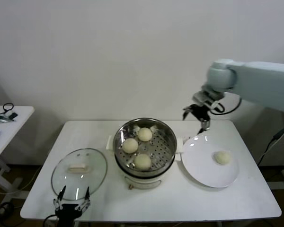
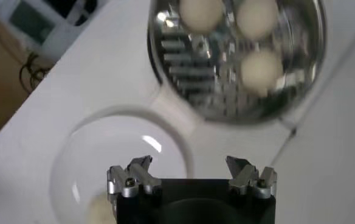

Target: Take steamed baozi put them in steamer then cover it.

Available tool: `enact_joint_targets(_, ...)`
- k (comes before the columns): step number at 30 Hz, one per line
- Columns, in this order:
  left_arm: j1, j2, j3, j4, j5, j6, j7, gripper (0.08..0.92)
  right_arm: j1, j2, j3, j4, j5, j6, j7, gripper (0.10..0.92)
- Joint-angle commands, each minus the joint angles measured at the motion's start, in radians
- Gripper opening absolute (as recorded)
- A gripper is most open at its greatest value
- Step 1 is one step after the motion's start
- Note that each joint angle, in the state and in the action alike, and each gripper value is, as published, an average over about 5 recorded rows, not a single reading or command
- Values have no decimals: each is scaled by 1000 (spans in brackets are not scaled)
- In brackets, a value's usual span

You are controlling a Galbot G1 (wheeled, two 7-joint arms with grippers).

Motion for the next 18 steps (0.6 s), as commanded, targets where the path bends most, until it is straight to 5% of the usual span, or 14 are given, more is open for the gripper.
enact_joint_targets(1,0,-1,0,0,1,1,1,823,-360,-305,239,-199,-151,-157,5,823)
enact_joint_targets(18,10,-30,-6,10,24,1,1,823,-830,-175,653,-435,-366,-149,21,823)
